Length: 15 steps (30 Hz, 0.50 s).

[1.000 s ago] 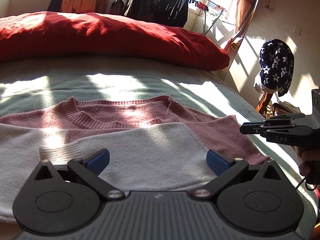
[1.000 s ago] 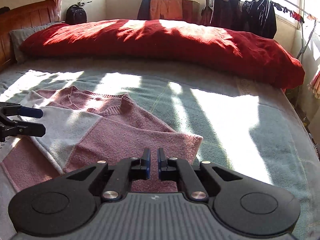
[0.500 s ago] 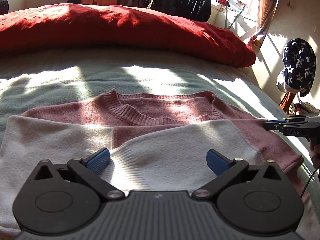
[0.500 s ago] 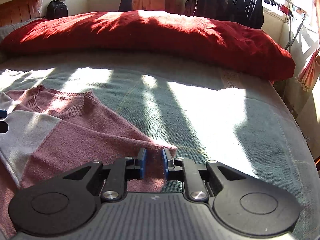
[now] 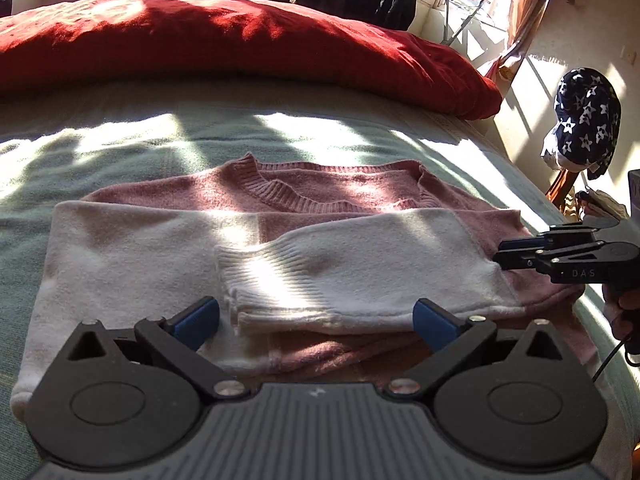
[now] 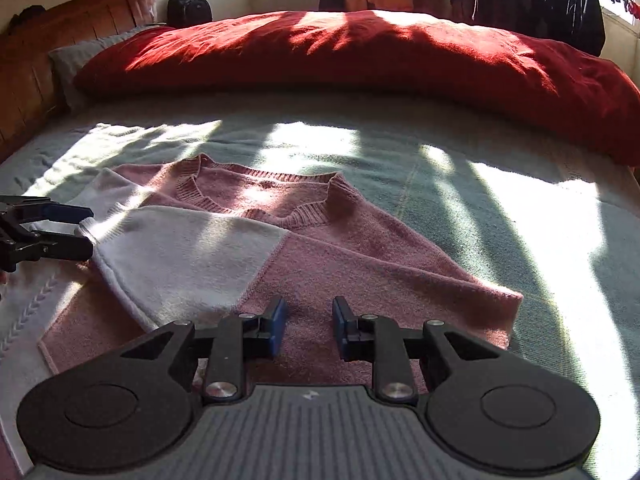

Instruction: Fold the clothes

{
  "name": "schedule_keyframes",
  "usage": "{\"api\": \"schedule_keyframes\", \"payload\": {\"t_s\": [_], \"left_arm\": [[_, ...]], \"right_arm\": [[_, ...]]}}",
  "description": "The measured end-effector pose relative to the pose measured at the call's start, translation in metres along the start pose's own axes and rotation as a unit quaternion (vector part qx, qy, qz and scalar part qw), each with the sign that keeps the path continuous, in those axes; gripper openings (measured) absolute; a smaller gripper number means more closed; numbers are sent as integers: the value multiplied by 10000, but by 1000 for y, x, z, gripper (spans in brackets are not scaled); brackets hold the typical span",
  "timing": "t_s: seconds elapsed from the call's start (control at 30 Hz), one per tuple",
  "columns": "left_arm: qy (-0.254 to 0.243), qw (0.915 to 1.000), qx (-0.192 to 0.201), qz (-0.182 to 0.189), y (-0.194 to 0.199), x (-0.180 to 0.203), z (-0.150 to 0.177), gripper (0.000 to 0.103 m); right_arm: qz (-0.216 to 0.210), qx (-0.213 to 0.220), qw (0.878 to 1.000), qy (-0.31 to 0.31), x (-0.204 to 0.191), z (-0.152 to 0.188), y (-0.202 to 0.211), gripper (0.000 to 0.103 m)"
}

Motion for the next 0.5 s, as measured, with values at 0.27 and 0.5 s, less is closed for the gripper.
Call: {"api": "schedule_keyframes", "payload": {"t_s": [0.27,0.5], "left_arm": [[41,9971,718,254,33,-8,-33,102],[1106,9917,654,77,0,-67,-57,102]], "right_arm": [[-66,294,9991,-285,-12,1,51,46],[-195,159,9984,-504,-18,19,61,46]]}}
Point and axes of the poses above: each gripper's, at about its wrist camera, not at the fingertips, and y roughly against the way its jaws point, x to its right, z to its underside, the point moved 10 cm from there along -y, roughly the way its jaws point
